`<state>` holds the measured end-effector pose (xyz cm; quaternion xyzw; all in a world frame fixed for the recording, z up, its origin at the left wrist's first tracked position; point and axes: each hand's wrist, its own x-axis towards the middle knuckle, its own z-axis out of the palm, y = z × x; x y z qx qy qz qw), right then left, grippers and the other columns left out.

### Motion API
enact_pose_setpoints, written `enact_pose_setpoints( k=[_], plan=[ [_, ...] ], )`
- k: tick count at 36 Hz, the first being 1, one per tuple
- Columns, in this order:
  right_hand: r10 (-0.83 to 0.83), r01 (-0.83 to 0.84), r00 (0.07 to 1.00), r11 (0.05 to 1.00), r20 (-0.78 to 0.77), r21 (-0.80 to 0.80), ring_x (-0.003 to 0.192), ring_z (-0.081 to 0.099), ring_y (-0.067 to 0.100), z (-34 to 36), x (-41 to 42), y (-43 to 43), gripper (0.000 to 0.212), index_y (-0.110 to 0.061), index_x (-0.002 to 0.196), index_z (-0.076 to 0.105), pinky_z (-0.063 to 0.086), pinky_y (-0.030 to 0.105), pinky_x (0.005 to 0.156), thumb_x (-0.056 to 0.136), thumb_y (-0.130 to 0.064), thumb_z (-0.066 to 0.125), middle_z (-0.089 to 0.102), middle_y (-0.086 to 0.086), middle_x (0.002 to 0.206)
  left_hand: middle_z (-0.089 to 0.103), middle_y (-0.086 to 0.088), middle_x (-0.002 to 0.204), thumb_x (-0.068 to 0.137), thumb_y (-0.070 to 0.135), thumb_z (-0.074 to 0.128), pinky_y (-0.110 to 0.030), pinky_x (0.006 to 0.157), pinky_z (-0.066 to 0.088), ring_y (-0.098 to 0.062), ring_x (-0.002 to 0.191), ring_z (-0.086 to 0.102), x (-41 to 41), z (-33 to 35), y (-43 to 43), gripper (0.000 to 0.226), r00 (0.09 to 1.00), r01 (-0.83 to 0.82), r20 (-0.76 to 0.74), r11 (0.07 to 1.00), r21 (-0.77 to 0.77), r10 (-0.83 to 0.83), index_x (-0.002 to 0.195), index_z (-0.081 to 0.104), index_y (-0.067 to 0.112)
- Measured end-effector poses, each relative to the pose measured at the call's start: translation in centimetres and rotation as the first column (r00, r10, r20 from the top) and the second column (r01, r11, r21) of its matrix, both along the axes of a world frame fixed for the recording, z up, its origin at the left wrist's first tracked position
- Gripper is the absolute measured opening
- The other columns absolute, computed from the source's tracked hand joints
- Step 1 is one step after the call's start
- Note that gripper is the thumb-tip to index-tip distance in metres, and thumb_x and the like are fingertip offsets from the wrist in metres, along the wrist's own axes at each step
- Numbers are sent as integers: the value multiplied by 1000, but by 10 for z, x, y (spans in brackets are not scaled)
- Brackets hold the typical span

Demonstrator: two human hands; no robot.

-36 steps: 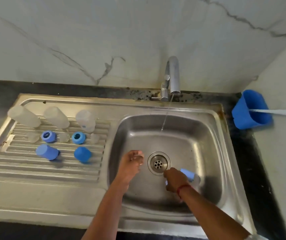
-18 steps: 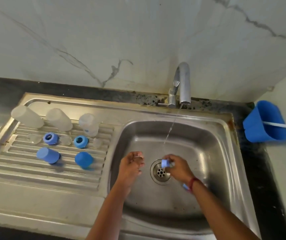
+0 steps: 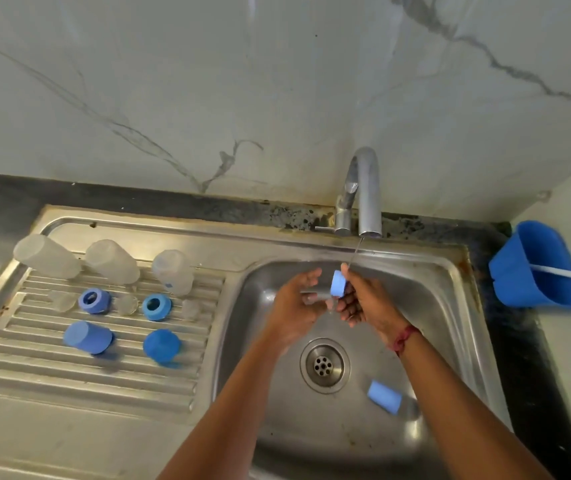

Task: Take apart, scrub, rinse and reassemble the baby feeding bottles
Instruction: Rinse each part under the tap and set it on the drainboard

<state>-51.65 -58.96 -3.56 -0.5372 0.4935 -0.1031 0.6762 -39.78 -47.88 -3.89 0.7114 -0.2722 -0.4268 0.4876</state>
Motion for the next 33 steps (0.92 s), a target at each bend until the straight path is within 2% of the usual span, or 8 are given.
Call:
enact_pose_setpoints(
  k=[6,12,15,19,20,23,27,33],
  plan=[
    [72,-74,994,997,-82,-20,46,49,20,3,-4,-4,63,-7,69,66,37,26,48,99,-55,38,59,16,62,62,0,129,74,-5,82,-18,83,54,-8,101,66,-2,2,-17,77,993,111,-33,989,-100,-115,142,51,16],
    [67,-81,991,989,-114,-122,42,49,17,7,-6,-4,71,-14,59,64,36,22,43,98,-65,33,58,9,52,75,-8,101,79,1,79,-32,90,56,-19,95,72,-6,4,-27,43,994,113,2,985,-128,-114,119,67,11],
    [9,-37,991,978,-136,-205,43,53,17,7,-7,-5,72,-13,62,64,40,22,43,98,-65,31,60,9,53,74,-3,89,82,9,79,-31,80,58,-12,81,70,-9,4,-32,32,994,79,-73,992,-98,-86,112,69,11],
    [-128,136,991,948,46,-286,71,64,19,8,-12,-9,28,-13,91,70,50,25,55,102,-31,51,71,7,81,66,5,75,89,22,75,-26,58,48,-11,63,58,-11,11,-38,10,972,-26,-232,1000,-9,23,97,70,18],
    [-102,130,987,960,124,-250,82,67,19,9,-14,-11,12,-16,101,68,53,26,60,99,-15,56,72,7,95,66,2,76,90,26,73,-26,57,48,-12,61,57,-12,14,-38,13,958,-50,-282,999,13,51,96,69,16],
    [85,-18,959,970,271,-242,108,65,18,2,-19,-16,50,-16,120,62,56,27,83,81,16,63,68,7,120,64,-10,79,92,38,68,-26,56,47,-15,61,57,-13,17,-37,40,935,-86,-339,993,78,107,102,67,0],
    [253,-175,952,912,174,-371,109,65,13,-1,-17,-13,56,-26,116,65,53,27,94,75,10,76,71,-1,114,66,-11,73,87,56,66,-29,62,55,-17,62,61,-14,15,-32,63,911,-109,-384,986,129,151,100,68,-6],
    [111,-61,982,951,151,-302,84,70,11,10,-9,-9,21,-28,100,71,57,25,72,85,-14,75,75,-5,90,73,-7,83,90,78,31,-29,68,54,-14,65,63,-11,15,-26,86,900,-22,-418,972,235,122,99,74,4]
  ],
)
